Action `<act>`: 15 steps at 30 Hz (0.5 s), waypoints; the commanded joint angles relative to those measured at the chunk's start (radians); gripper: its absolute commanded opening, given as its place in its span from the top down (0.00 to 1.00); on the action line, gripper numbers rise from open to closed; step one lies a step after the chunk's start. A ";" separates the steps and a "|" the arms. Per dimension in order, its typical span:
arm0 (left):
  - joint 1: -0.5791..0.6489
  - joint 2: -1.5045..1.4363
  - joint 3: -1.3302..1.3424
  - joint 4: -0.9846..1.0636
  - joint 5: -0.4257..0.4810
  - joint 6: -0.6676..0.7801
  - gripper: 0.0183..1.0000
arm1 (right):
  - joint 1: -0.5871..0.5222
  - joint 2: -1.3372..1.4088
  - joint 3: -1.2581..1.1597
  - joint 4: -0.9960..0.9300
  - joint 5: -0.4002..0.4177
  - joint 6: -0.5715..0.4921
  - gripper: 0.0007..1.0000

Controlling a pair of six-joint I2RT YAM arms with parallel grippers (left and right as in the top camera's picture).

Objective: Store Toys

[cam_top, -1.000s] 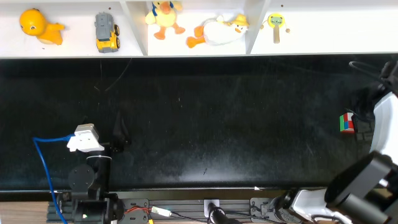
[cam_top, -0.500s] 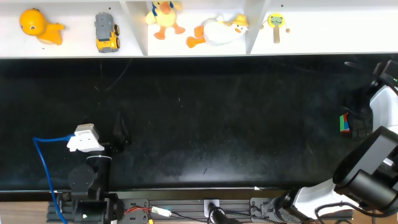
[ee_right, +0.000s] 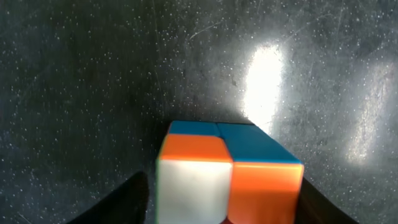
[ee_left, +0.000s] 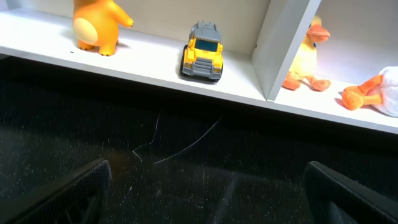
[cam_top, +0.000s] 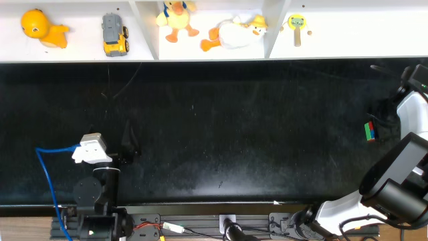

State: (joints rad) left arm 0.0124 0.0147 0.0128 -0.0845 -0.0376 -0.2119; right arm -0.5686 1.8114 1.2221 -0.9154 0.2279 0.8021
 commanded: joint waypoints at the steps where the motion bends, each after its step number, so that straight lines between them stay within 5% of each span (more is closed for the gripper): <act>1: -0.008 -0.012 -0.005 0.001 0.010 -0.025 0.00 | -0.002 0.008 -0.004 0.003 0.010 -0.025 0.52; 15: -0.008 -0.012 -0.005 0.001 0.010 -0.025 0.00 | 0.000 -0.019 0.056 -0.126 0.009 -0.155 0.88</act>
State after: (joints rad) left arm 0.0124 0.0147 0.0128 -0.0845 -0.0376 -0.2119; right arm -0.5686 1.8114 1.2381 -1.0286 0.2298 0.6983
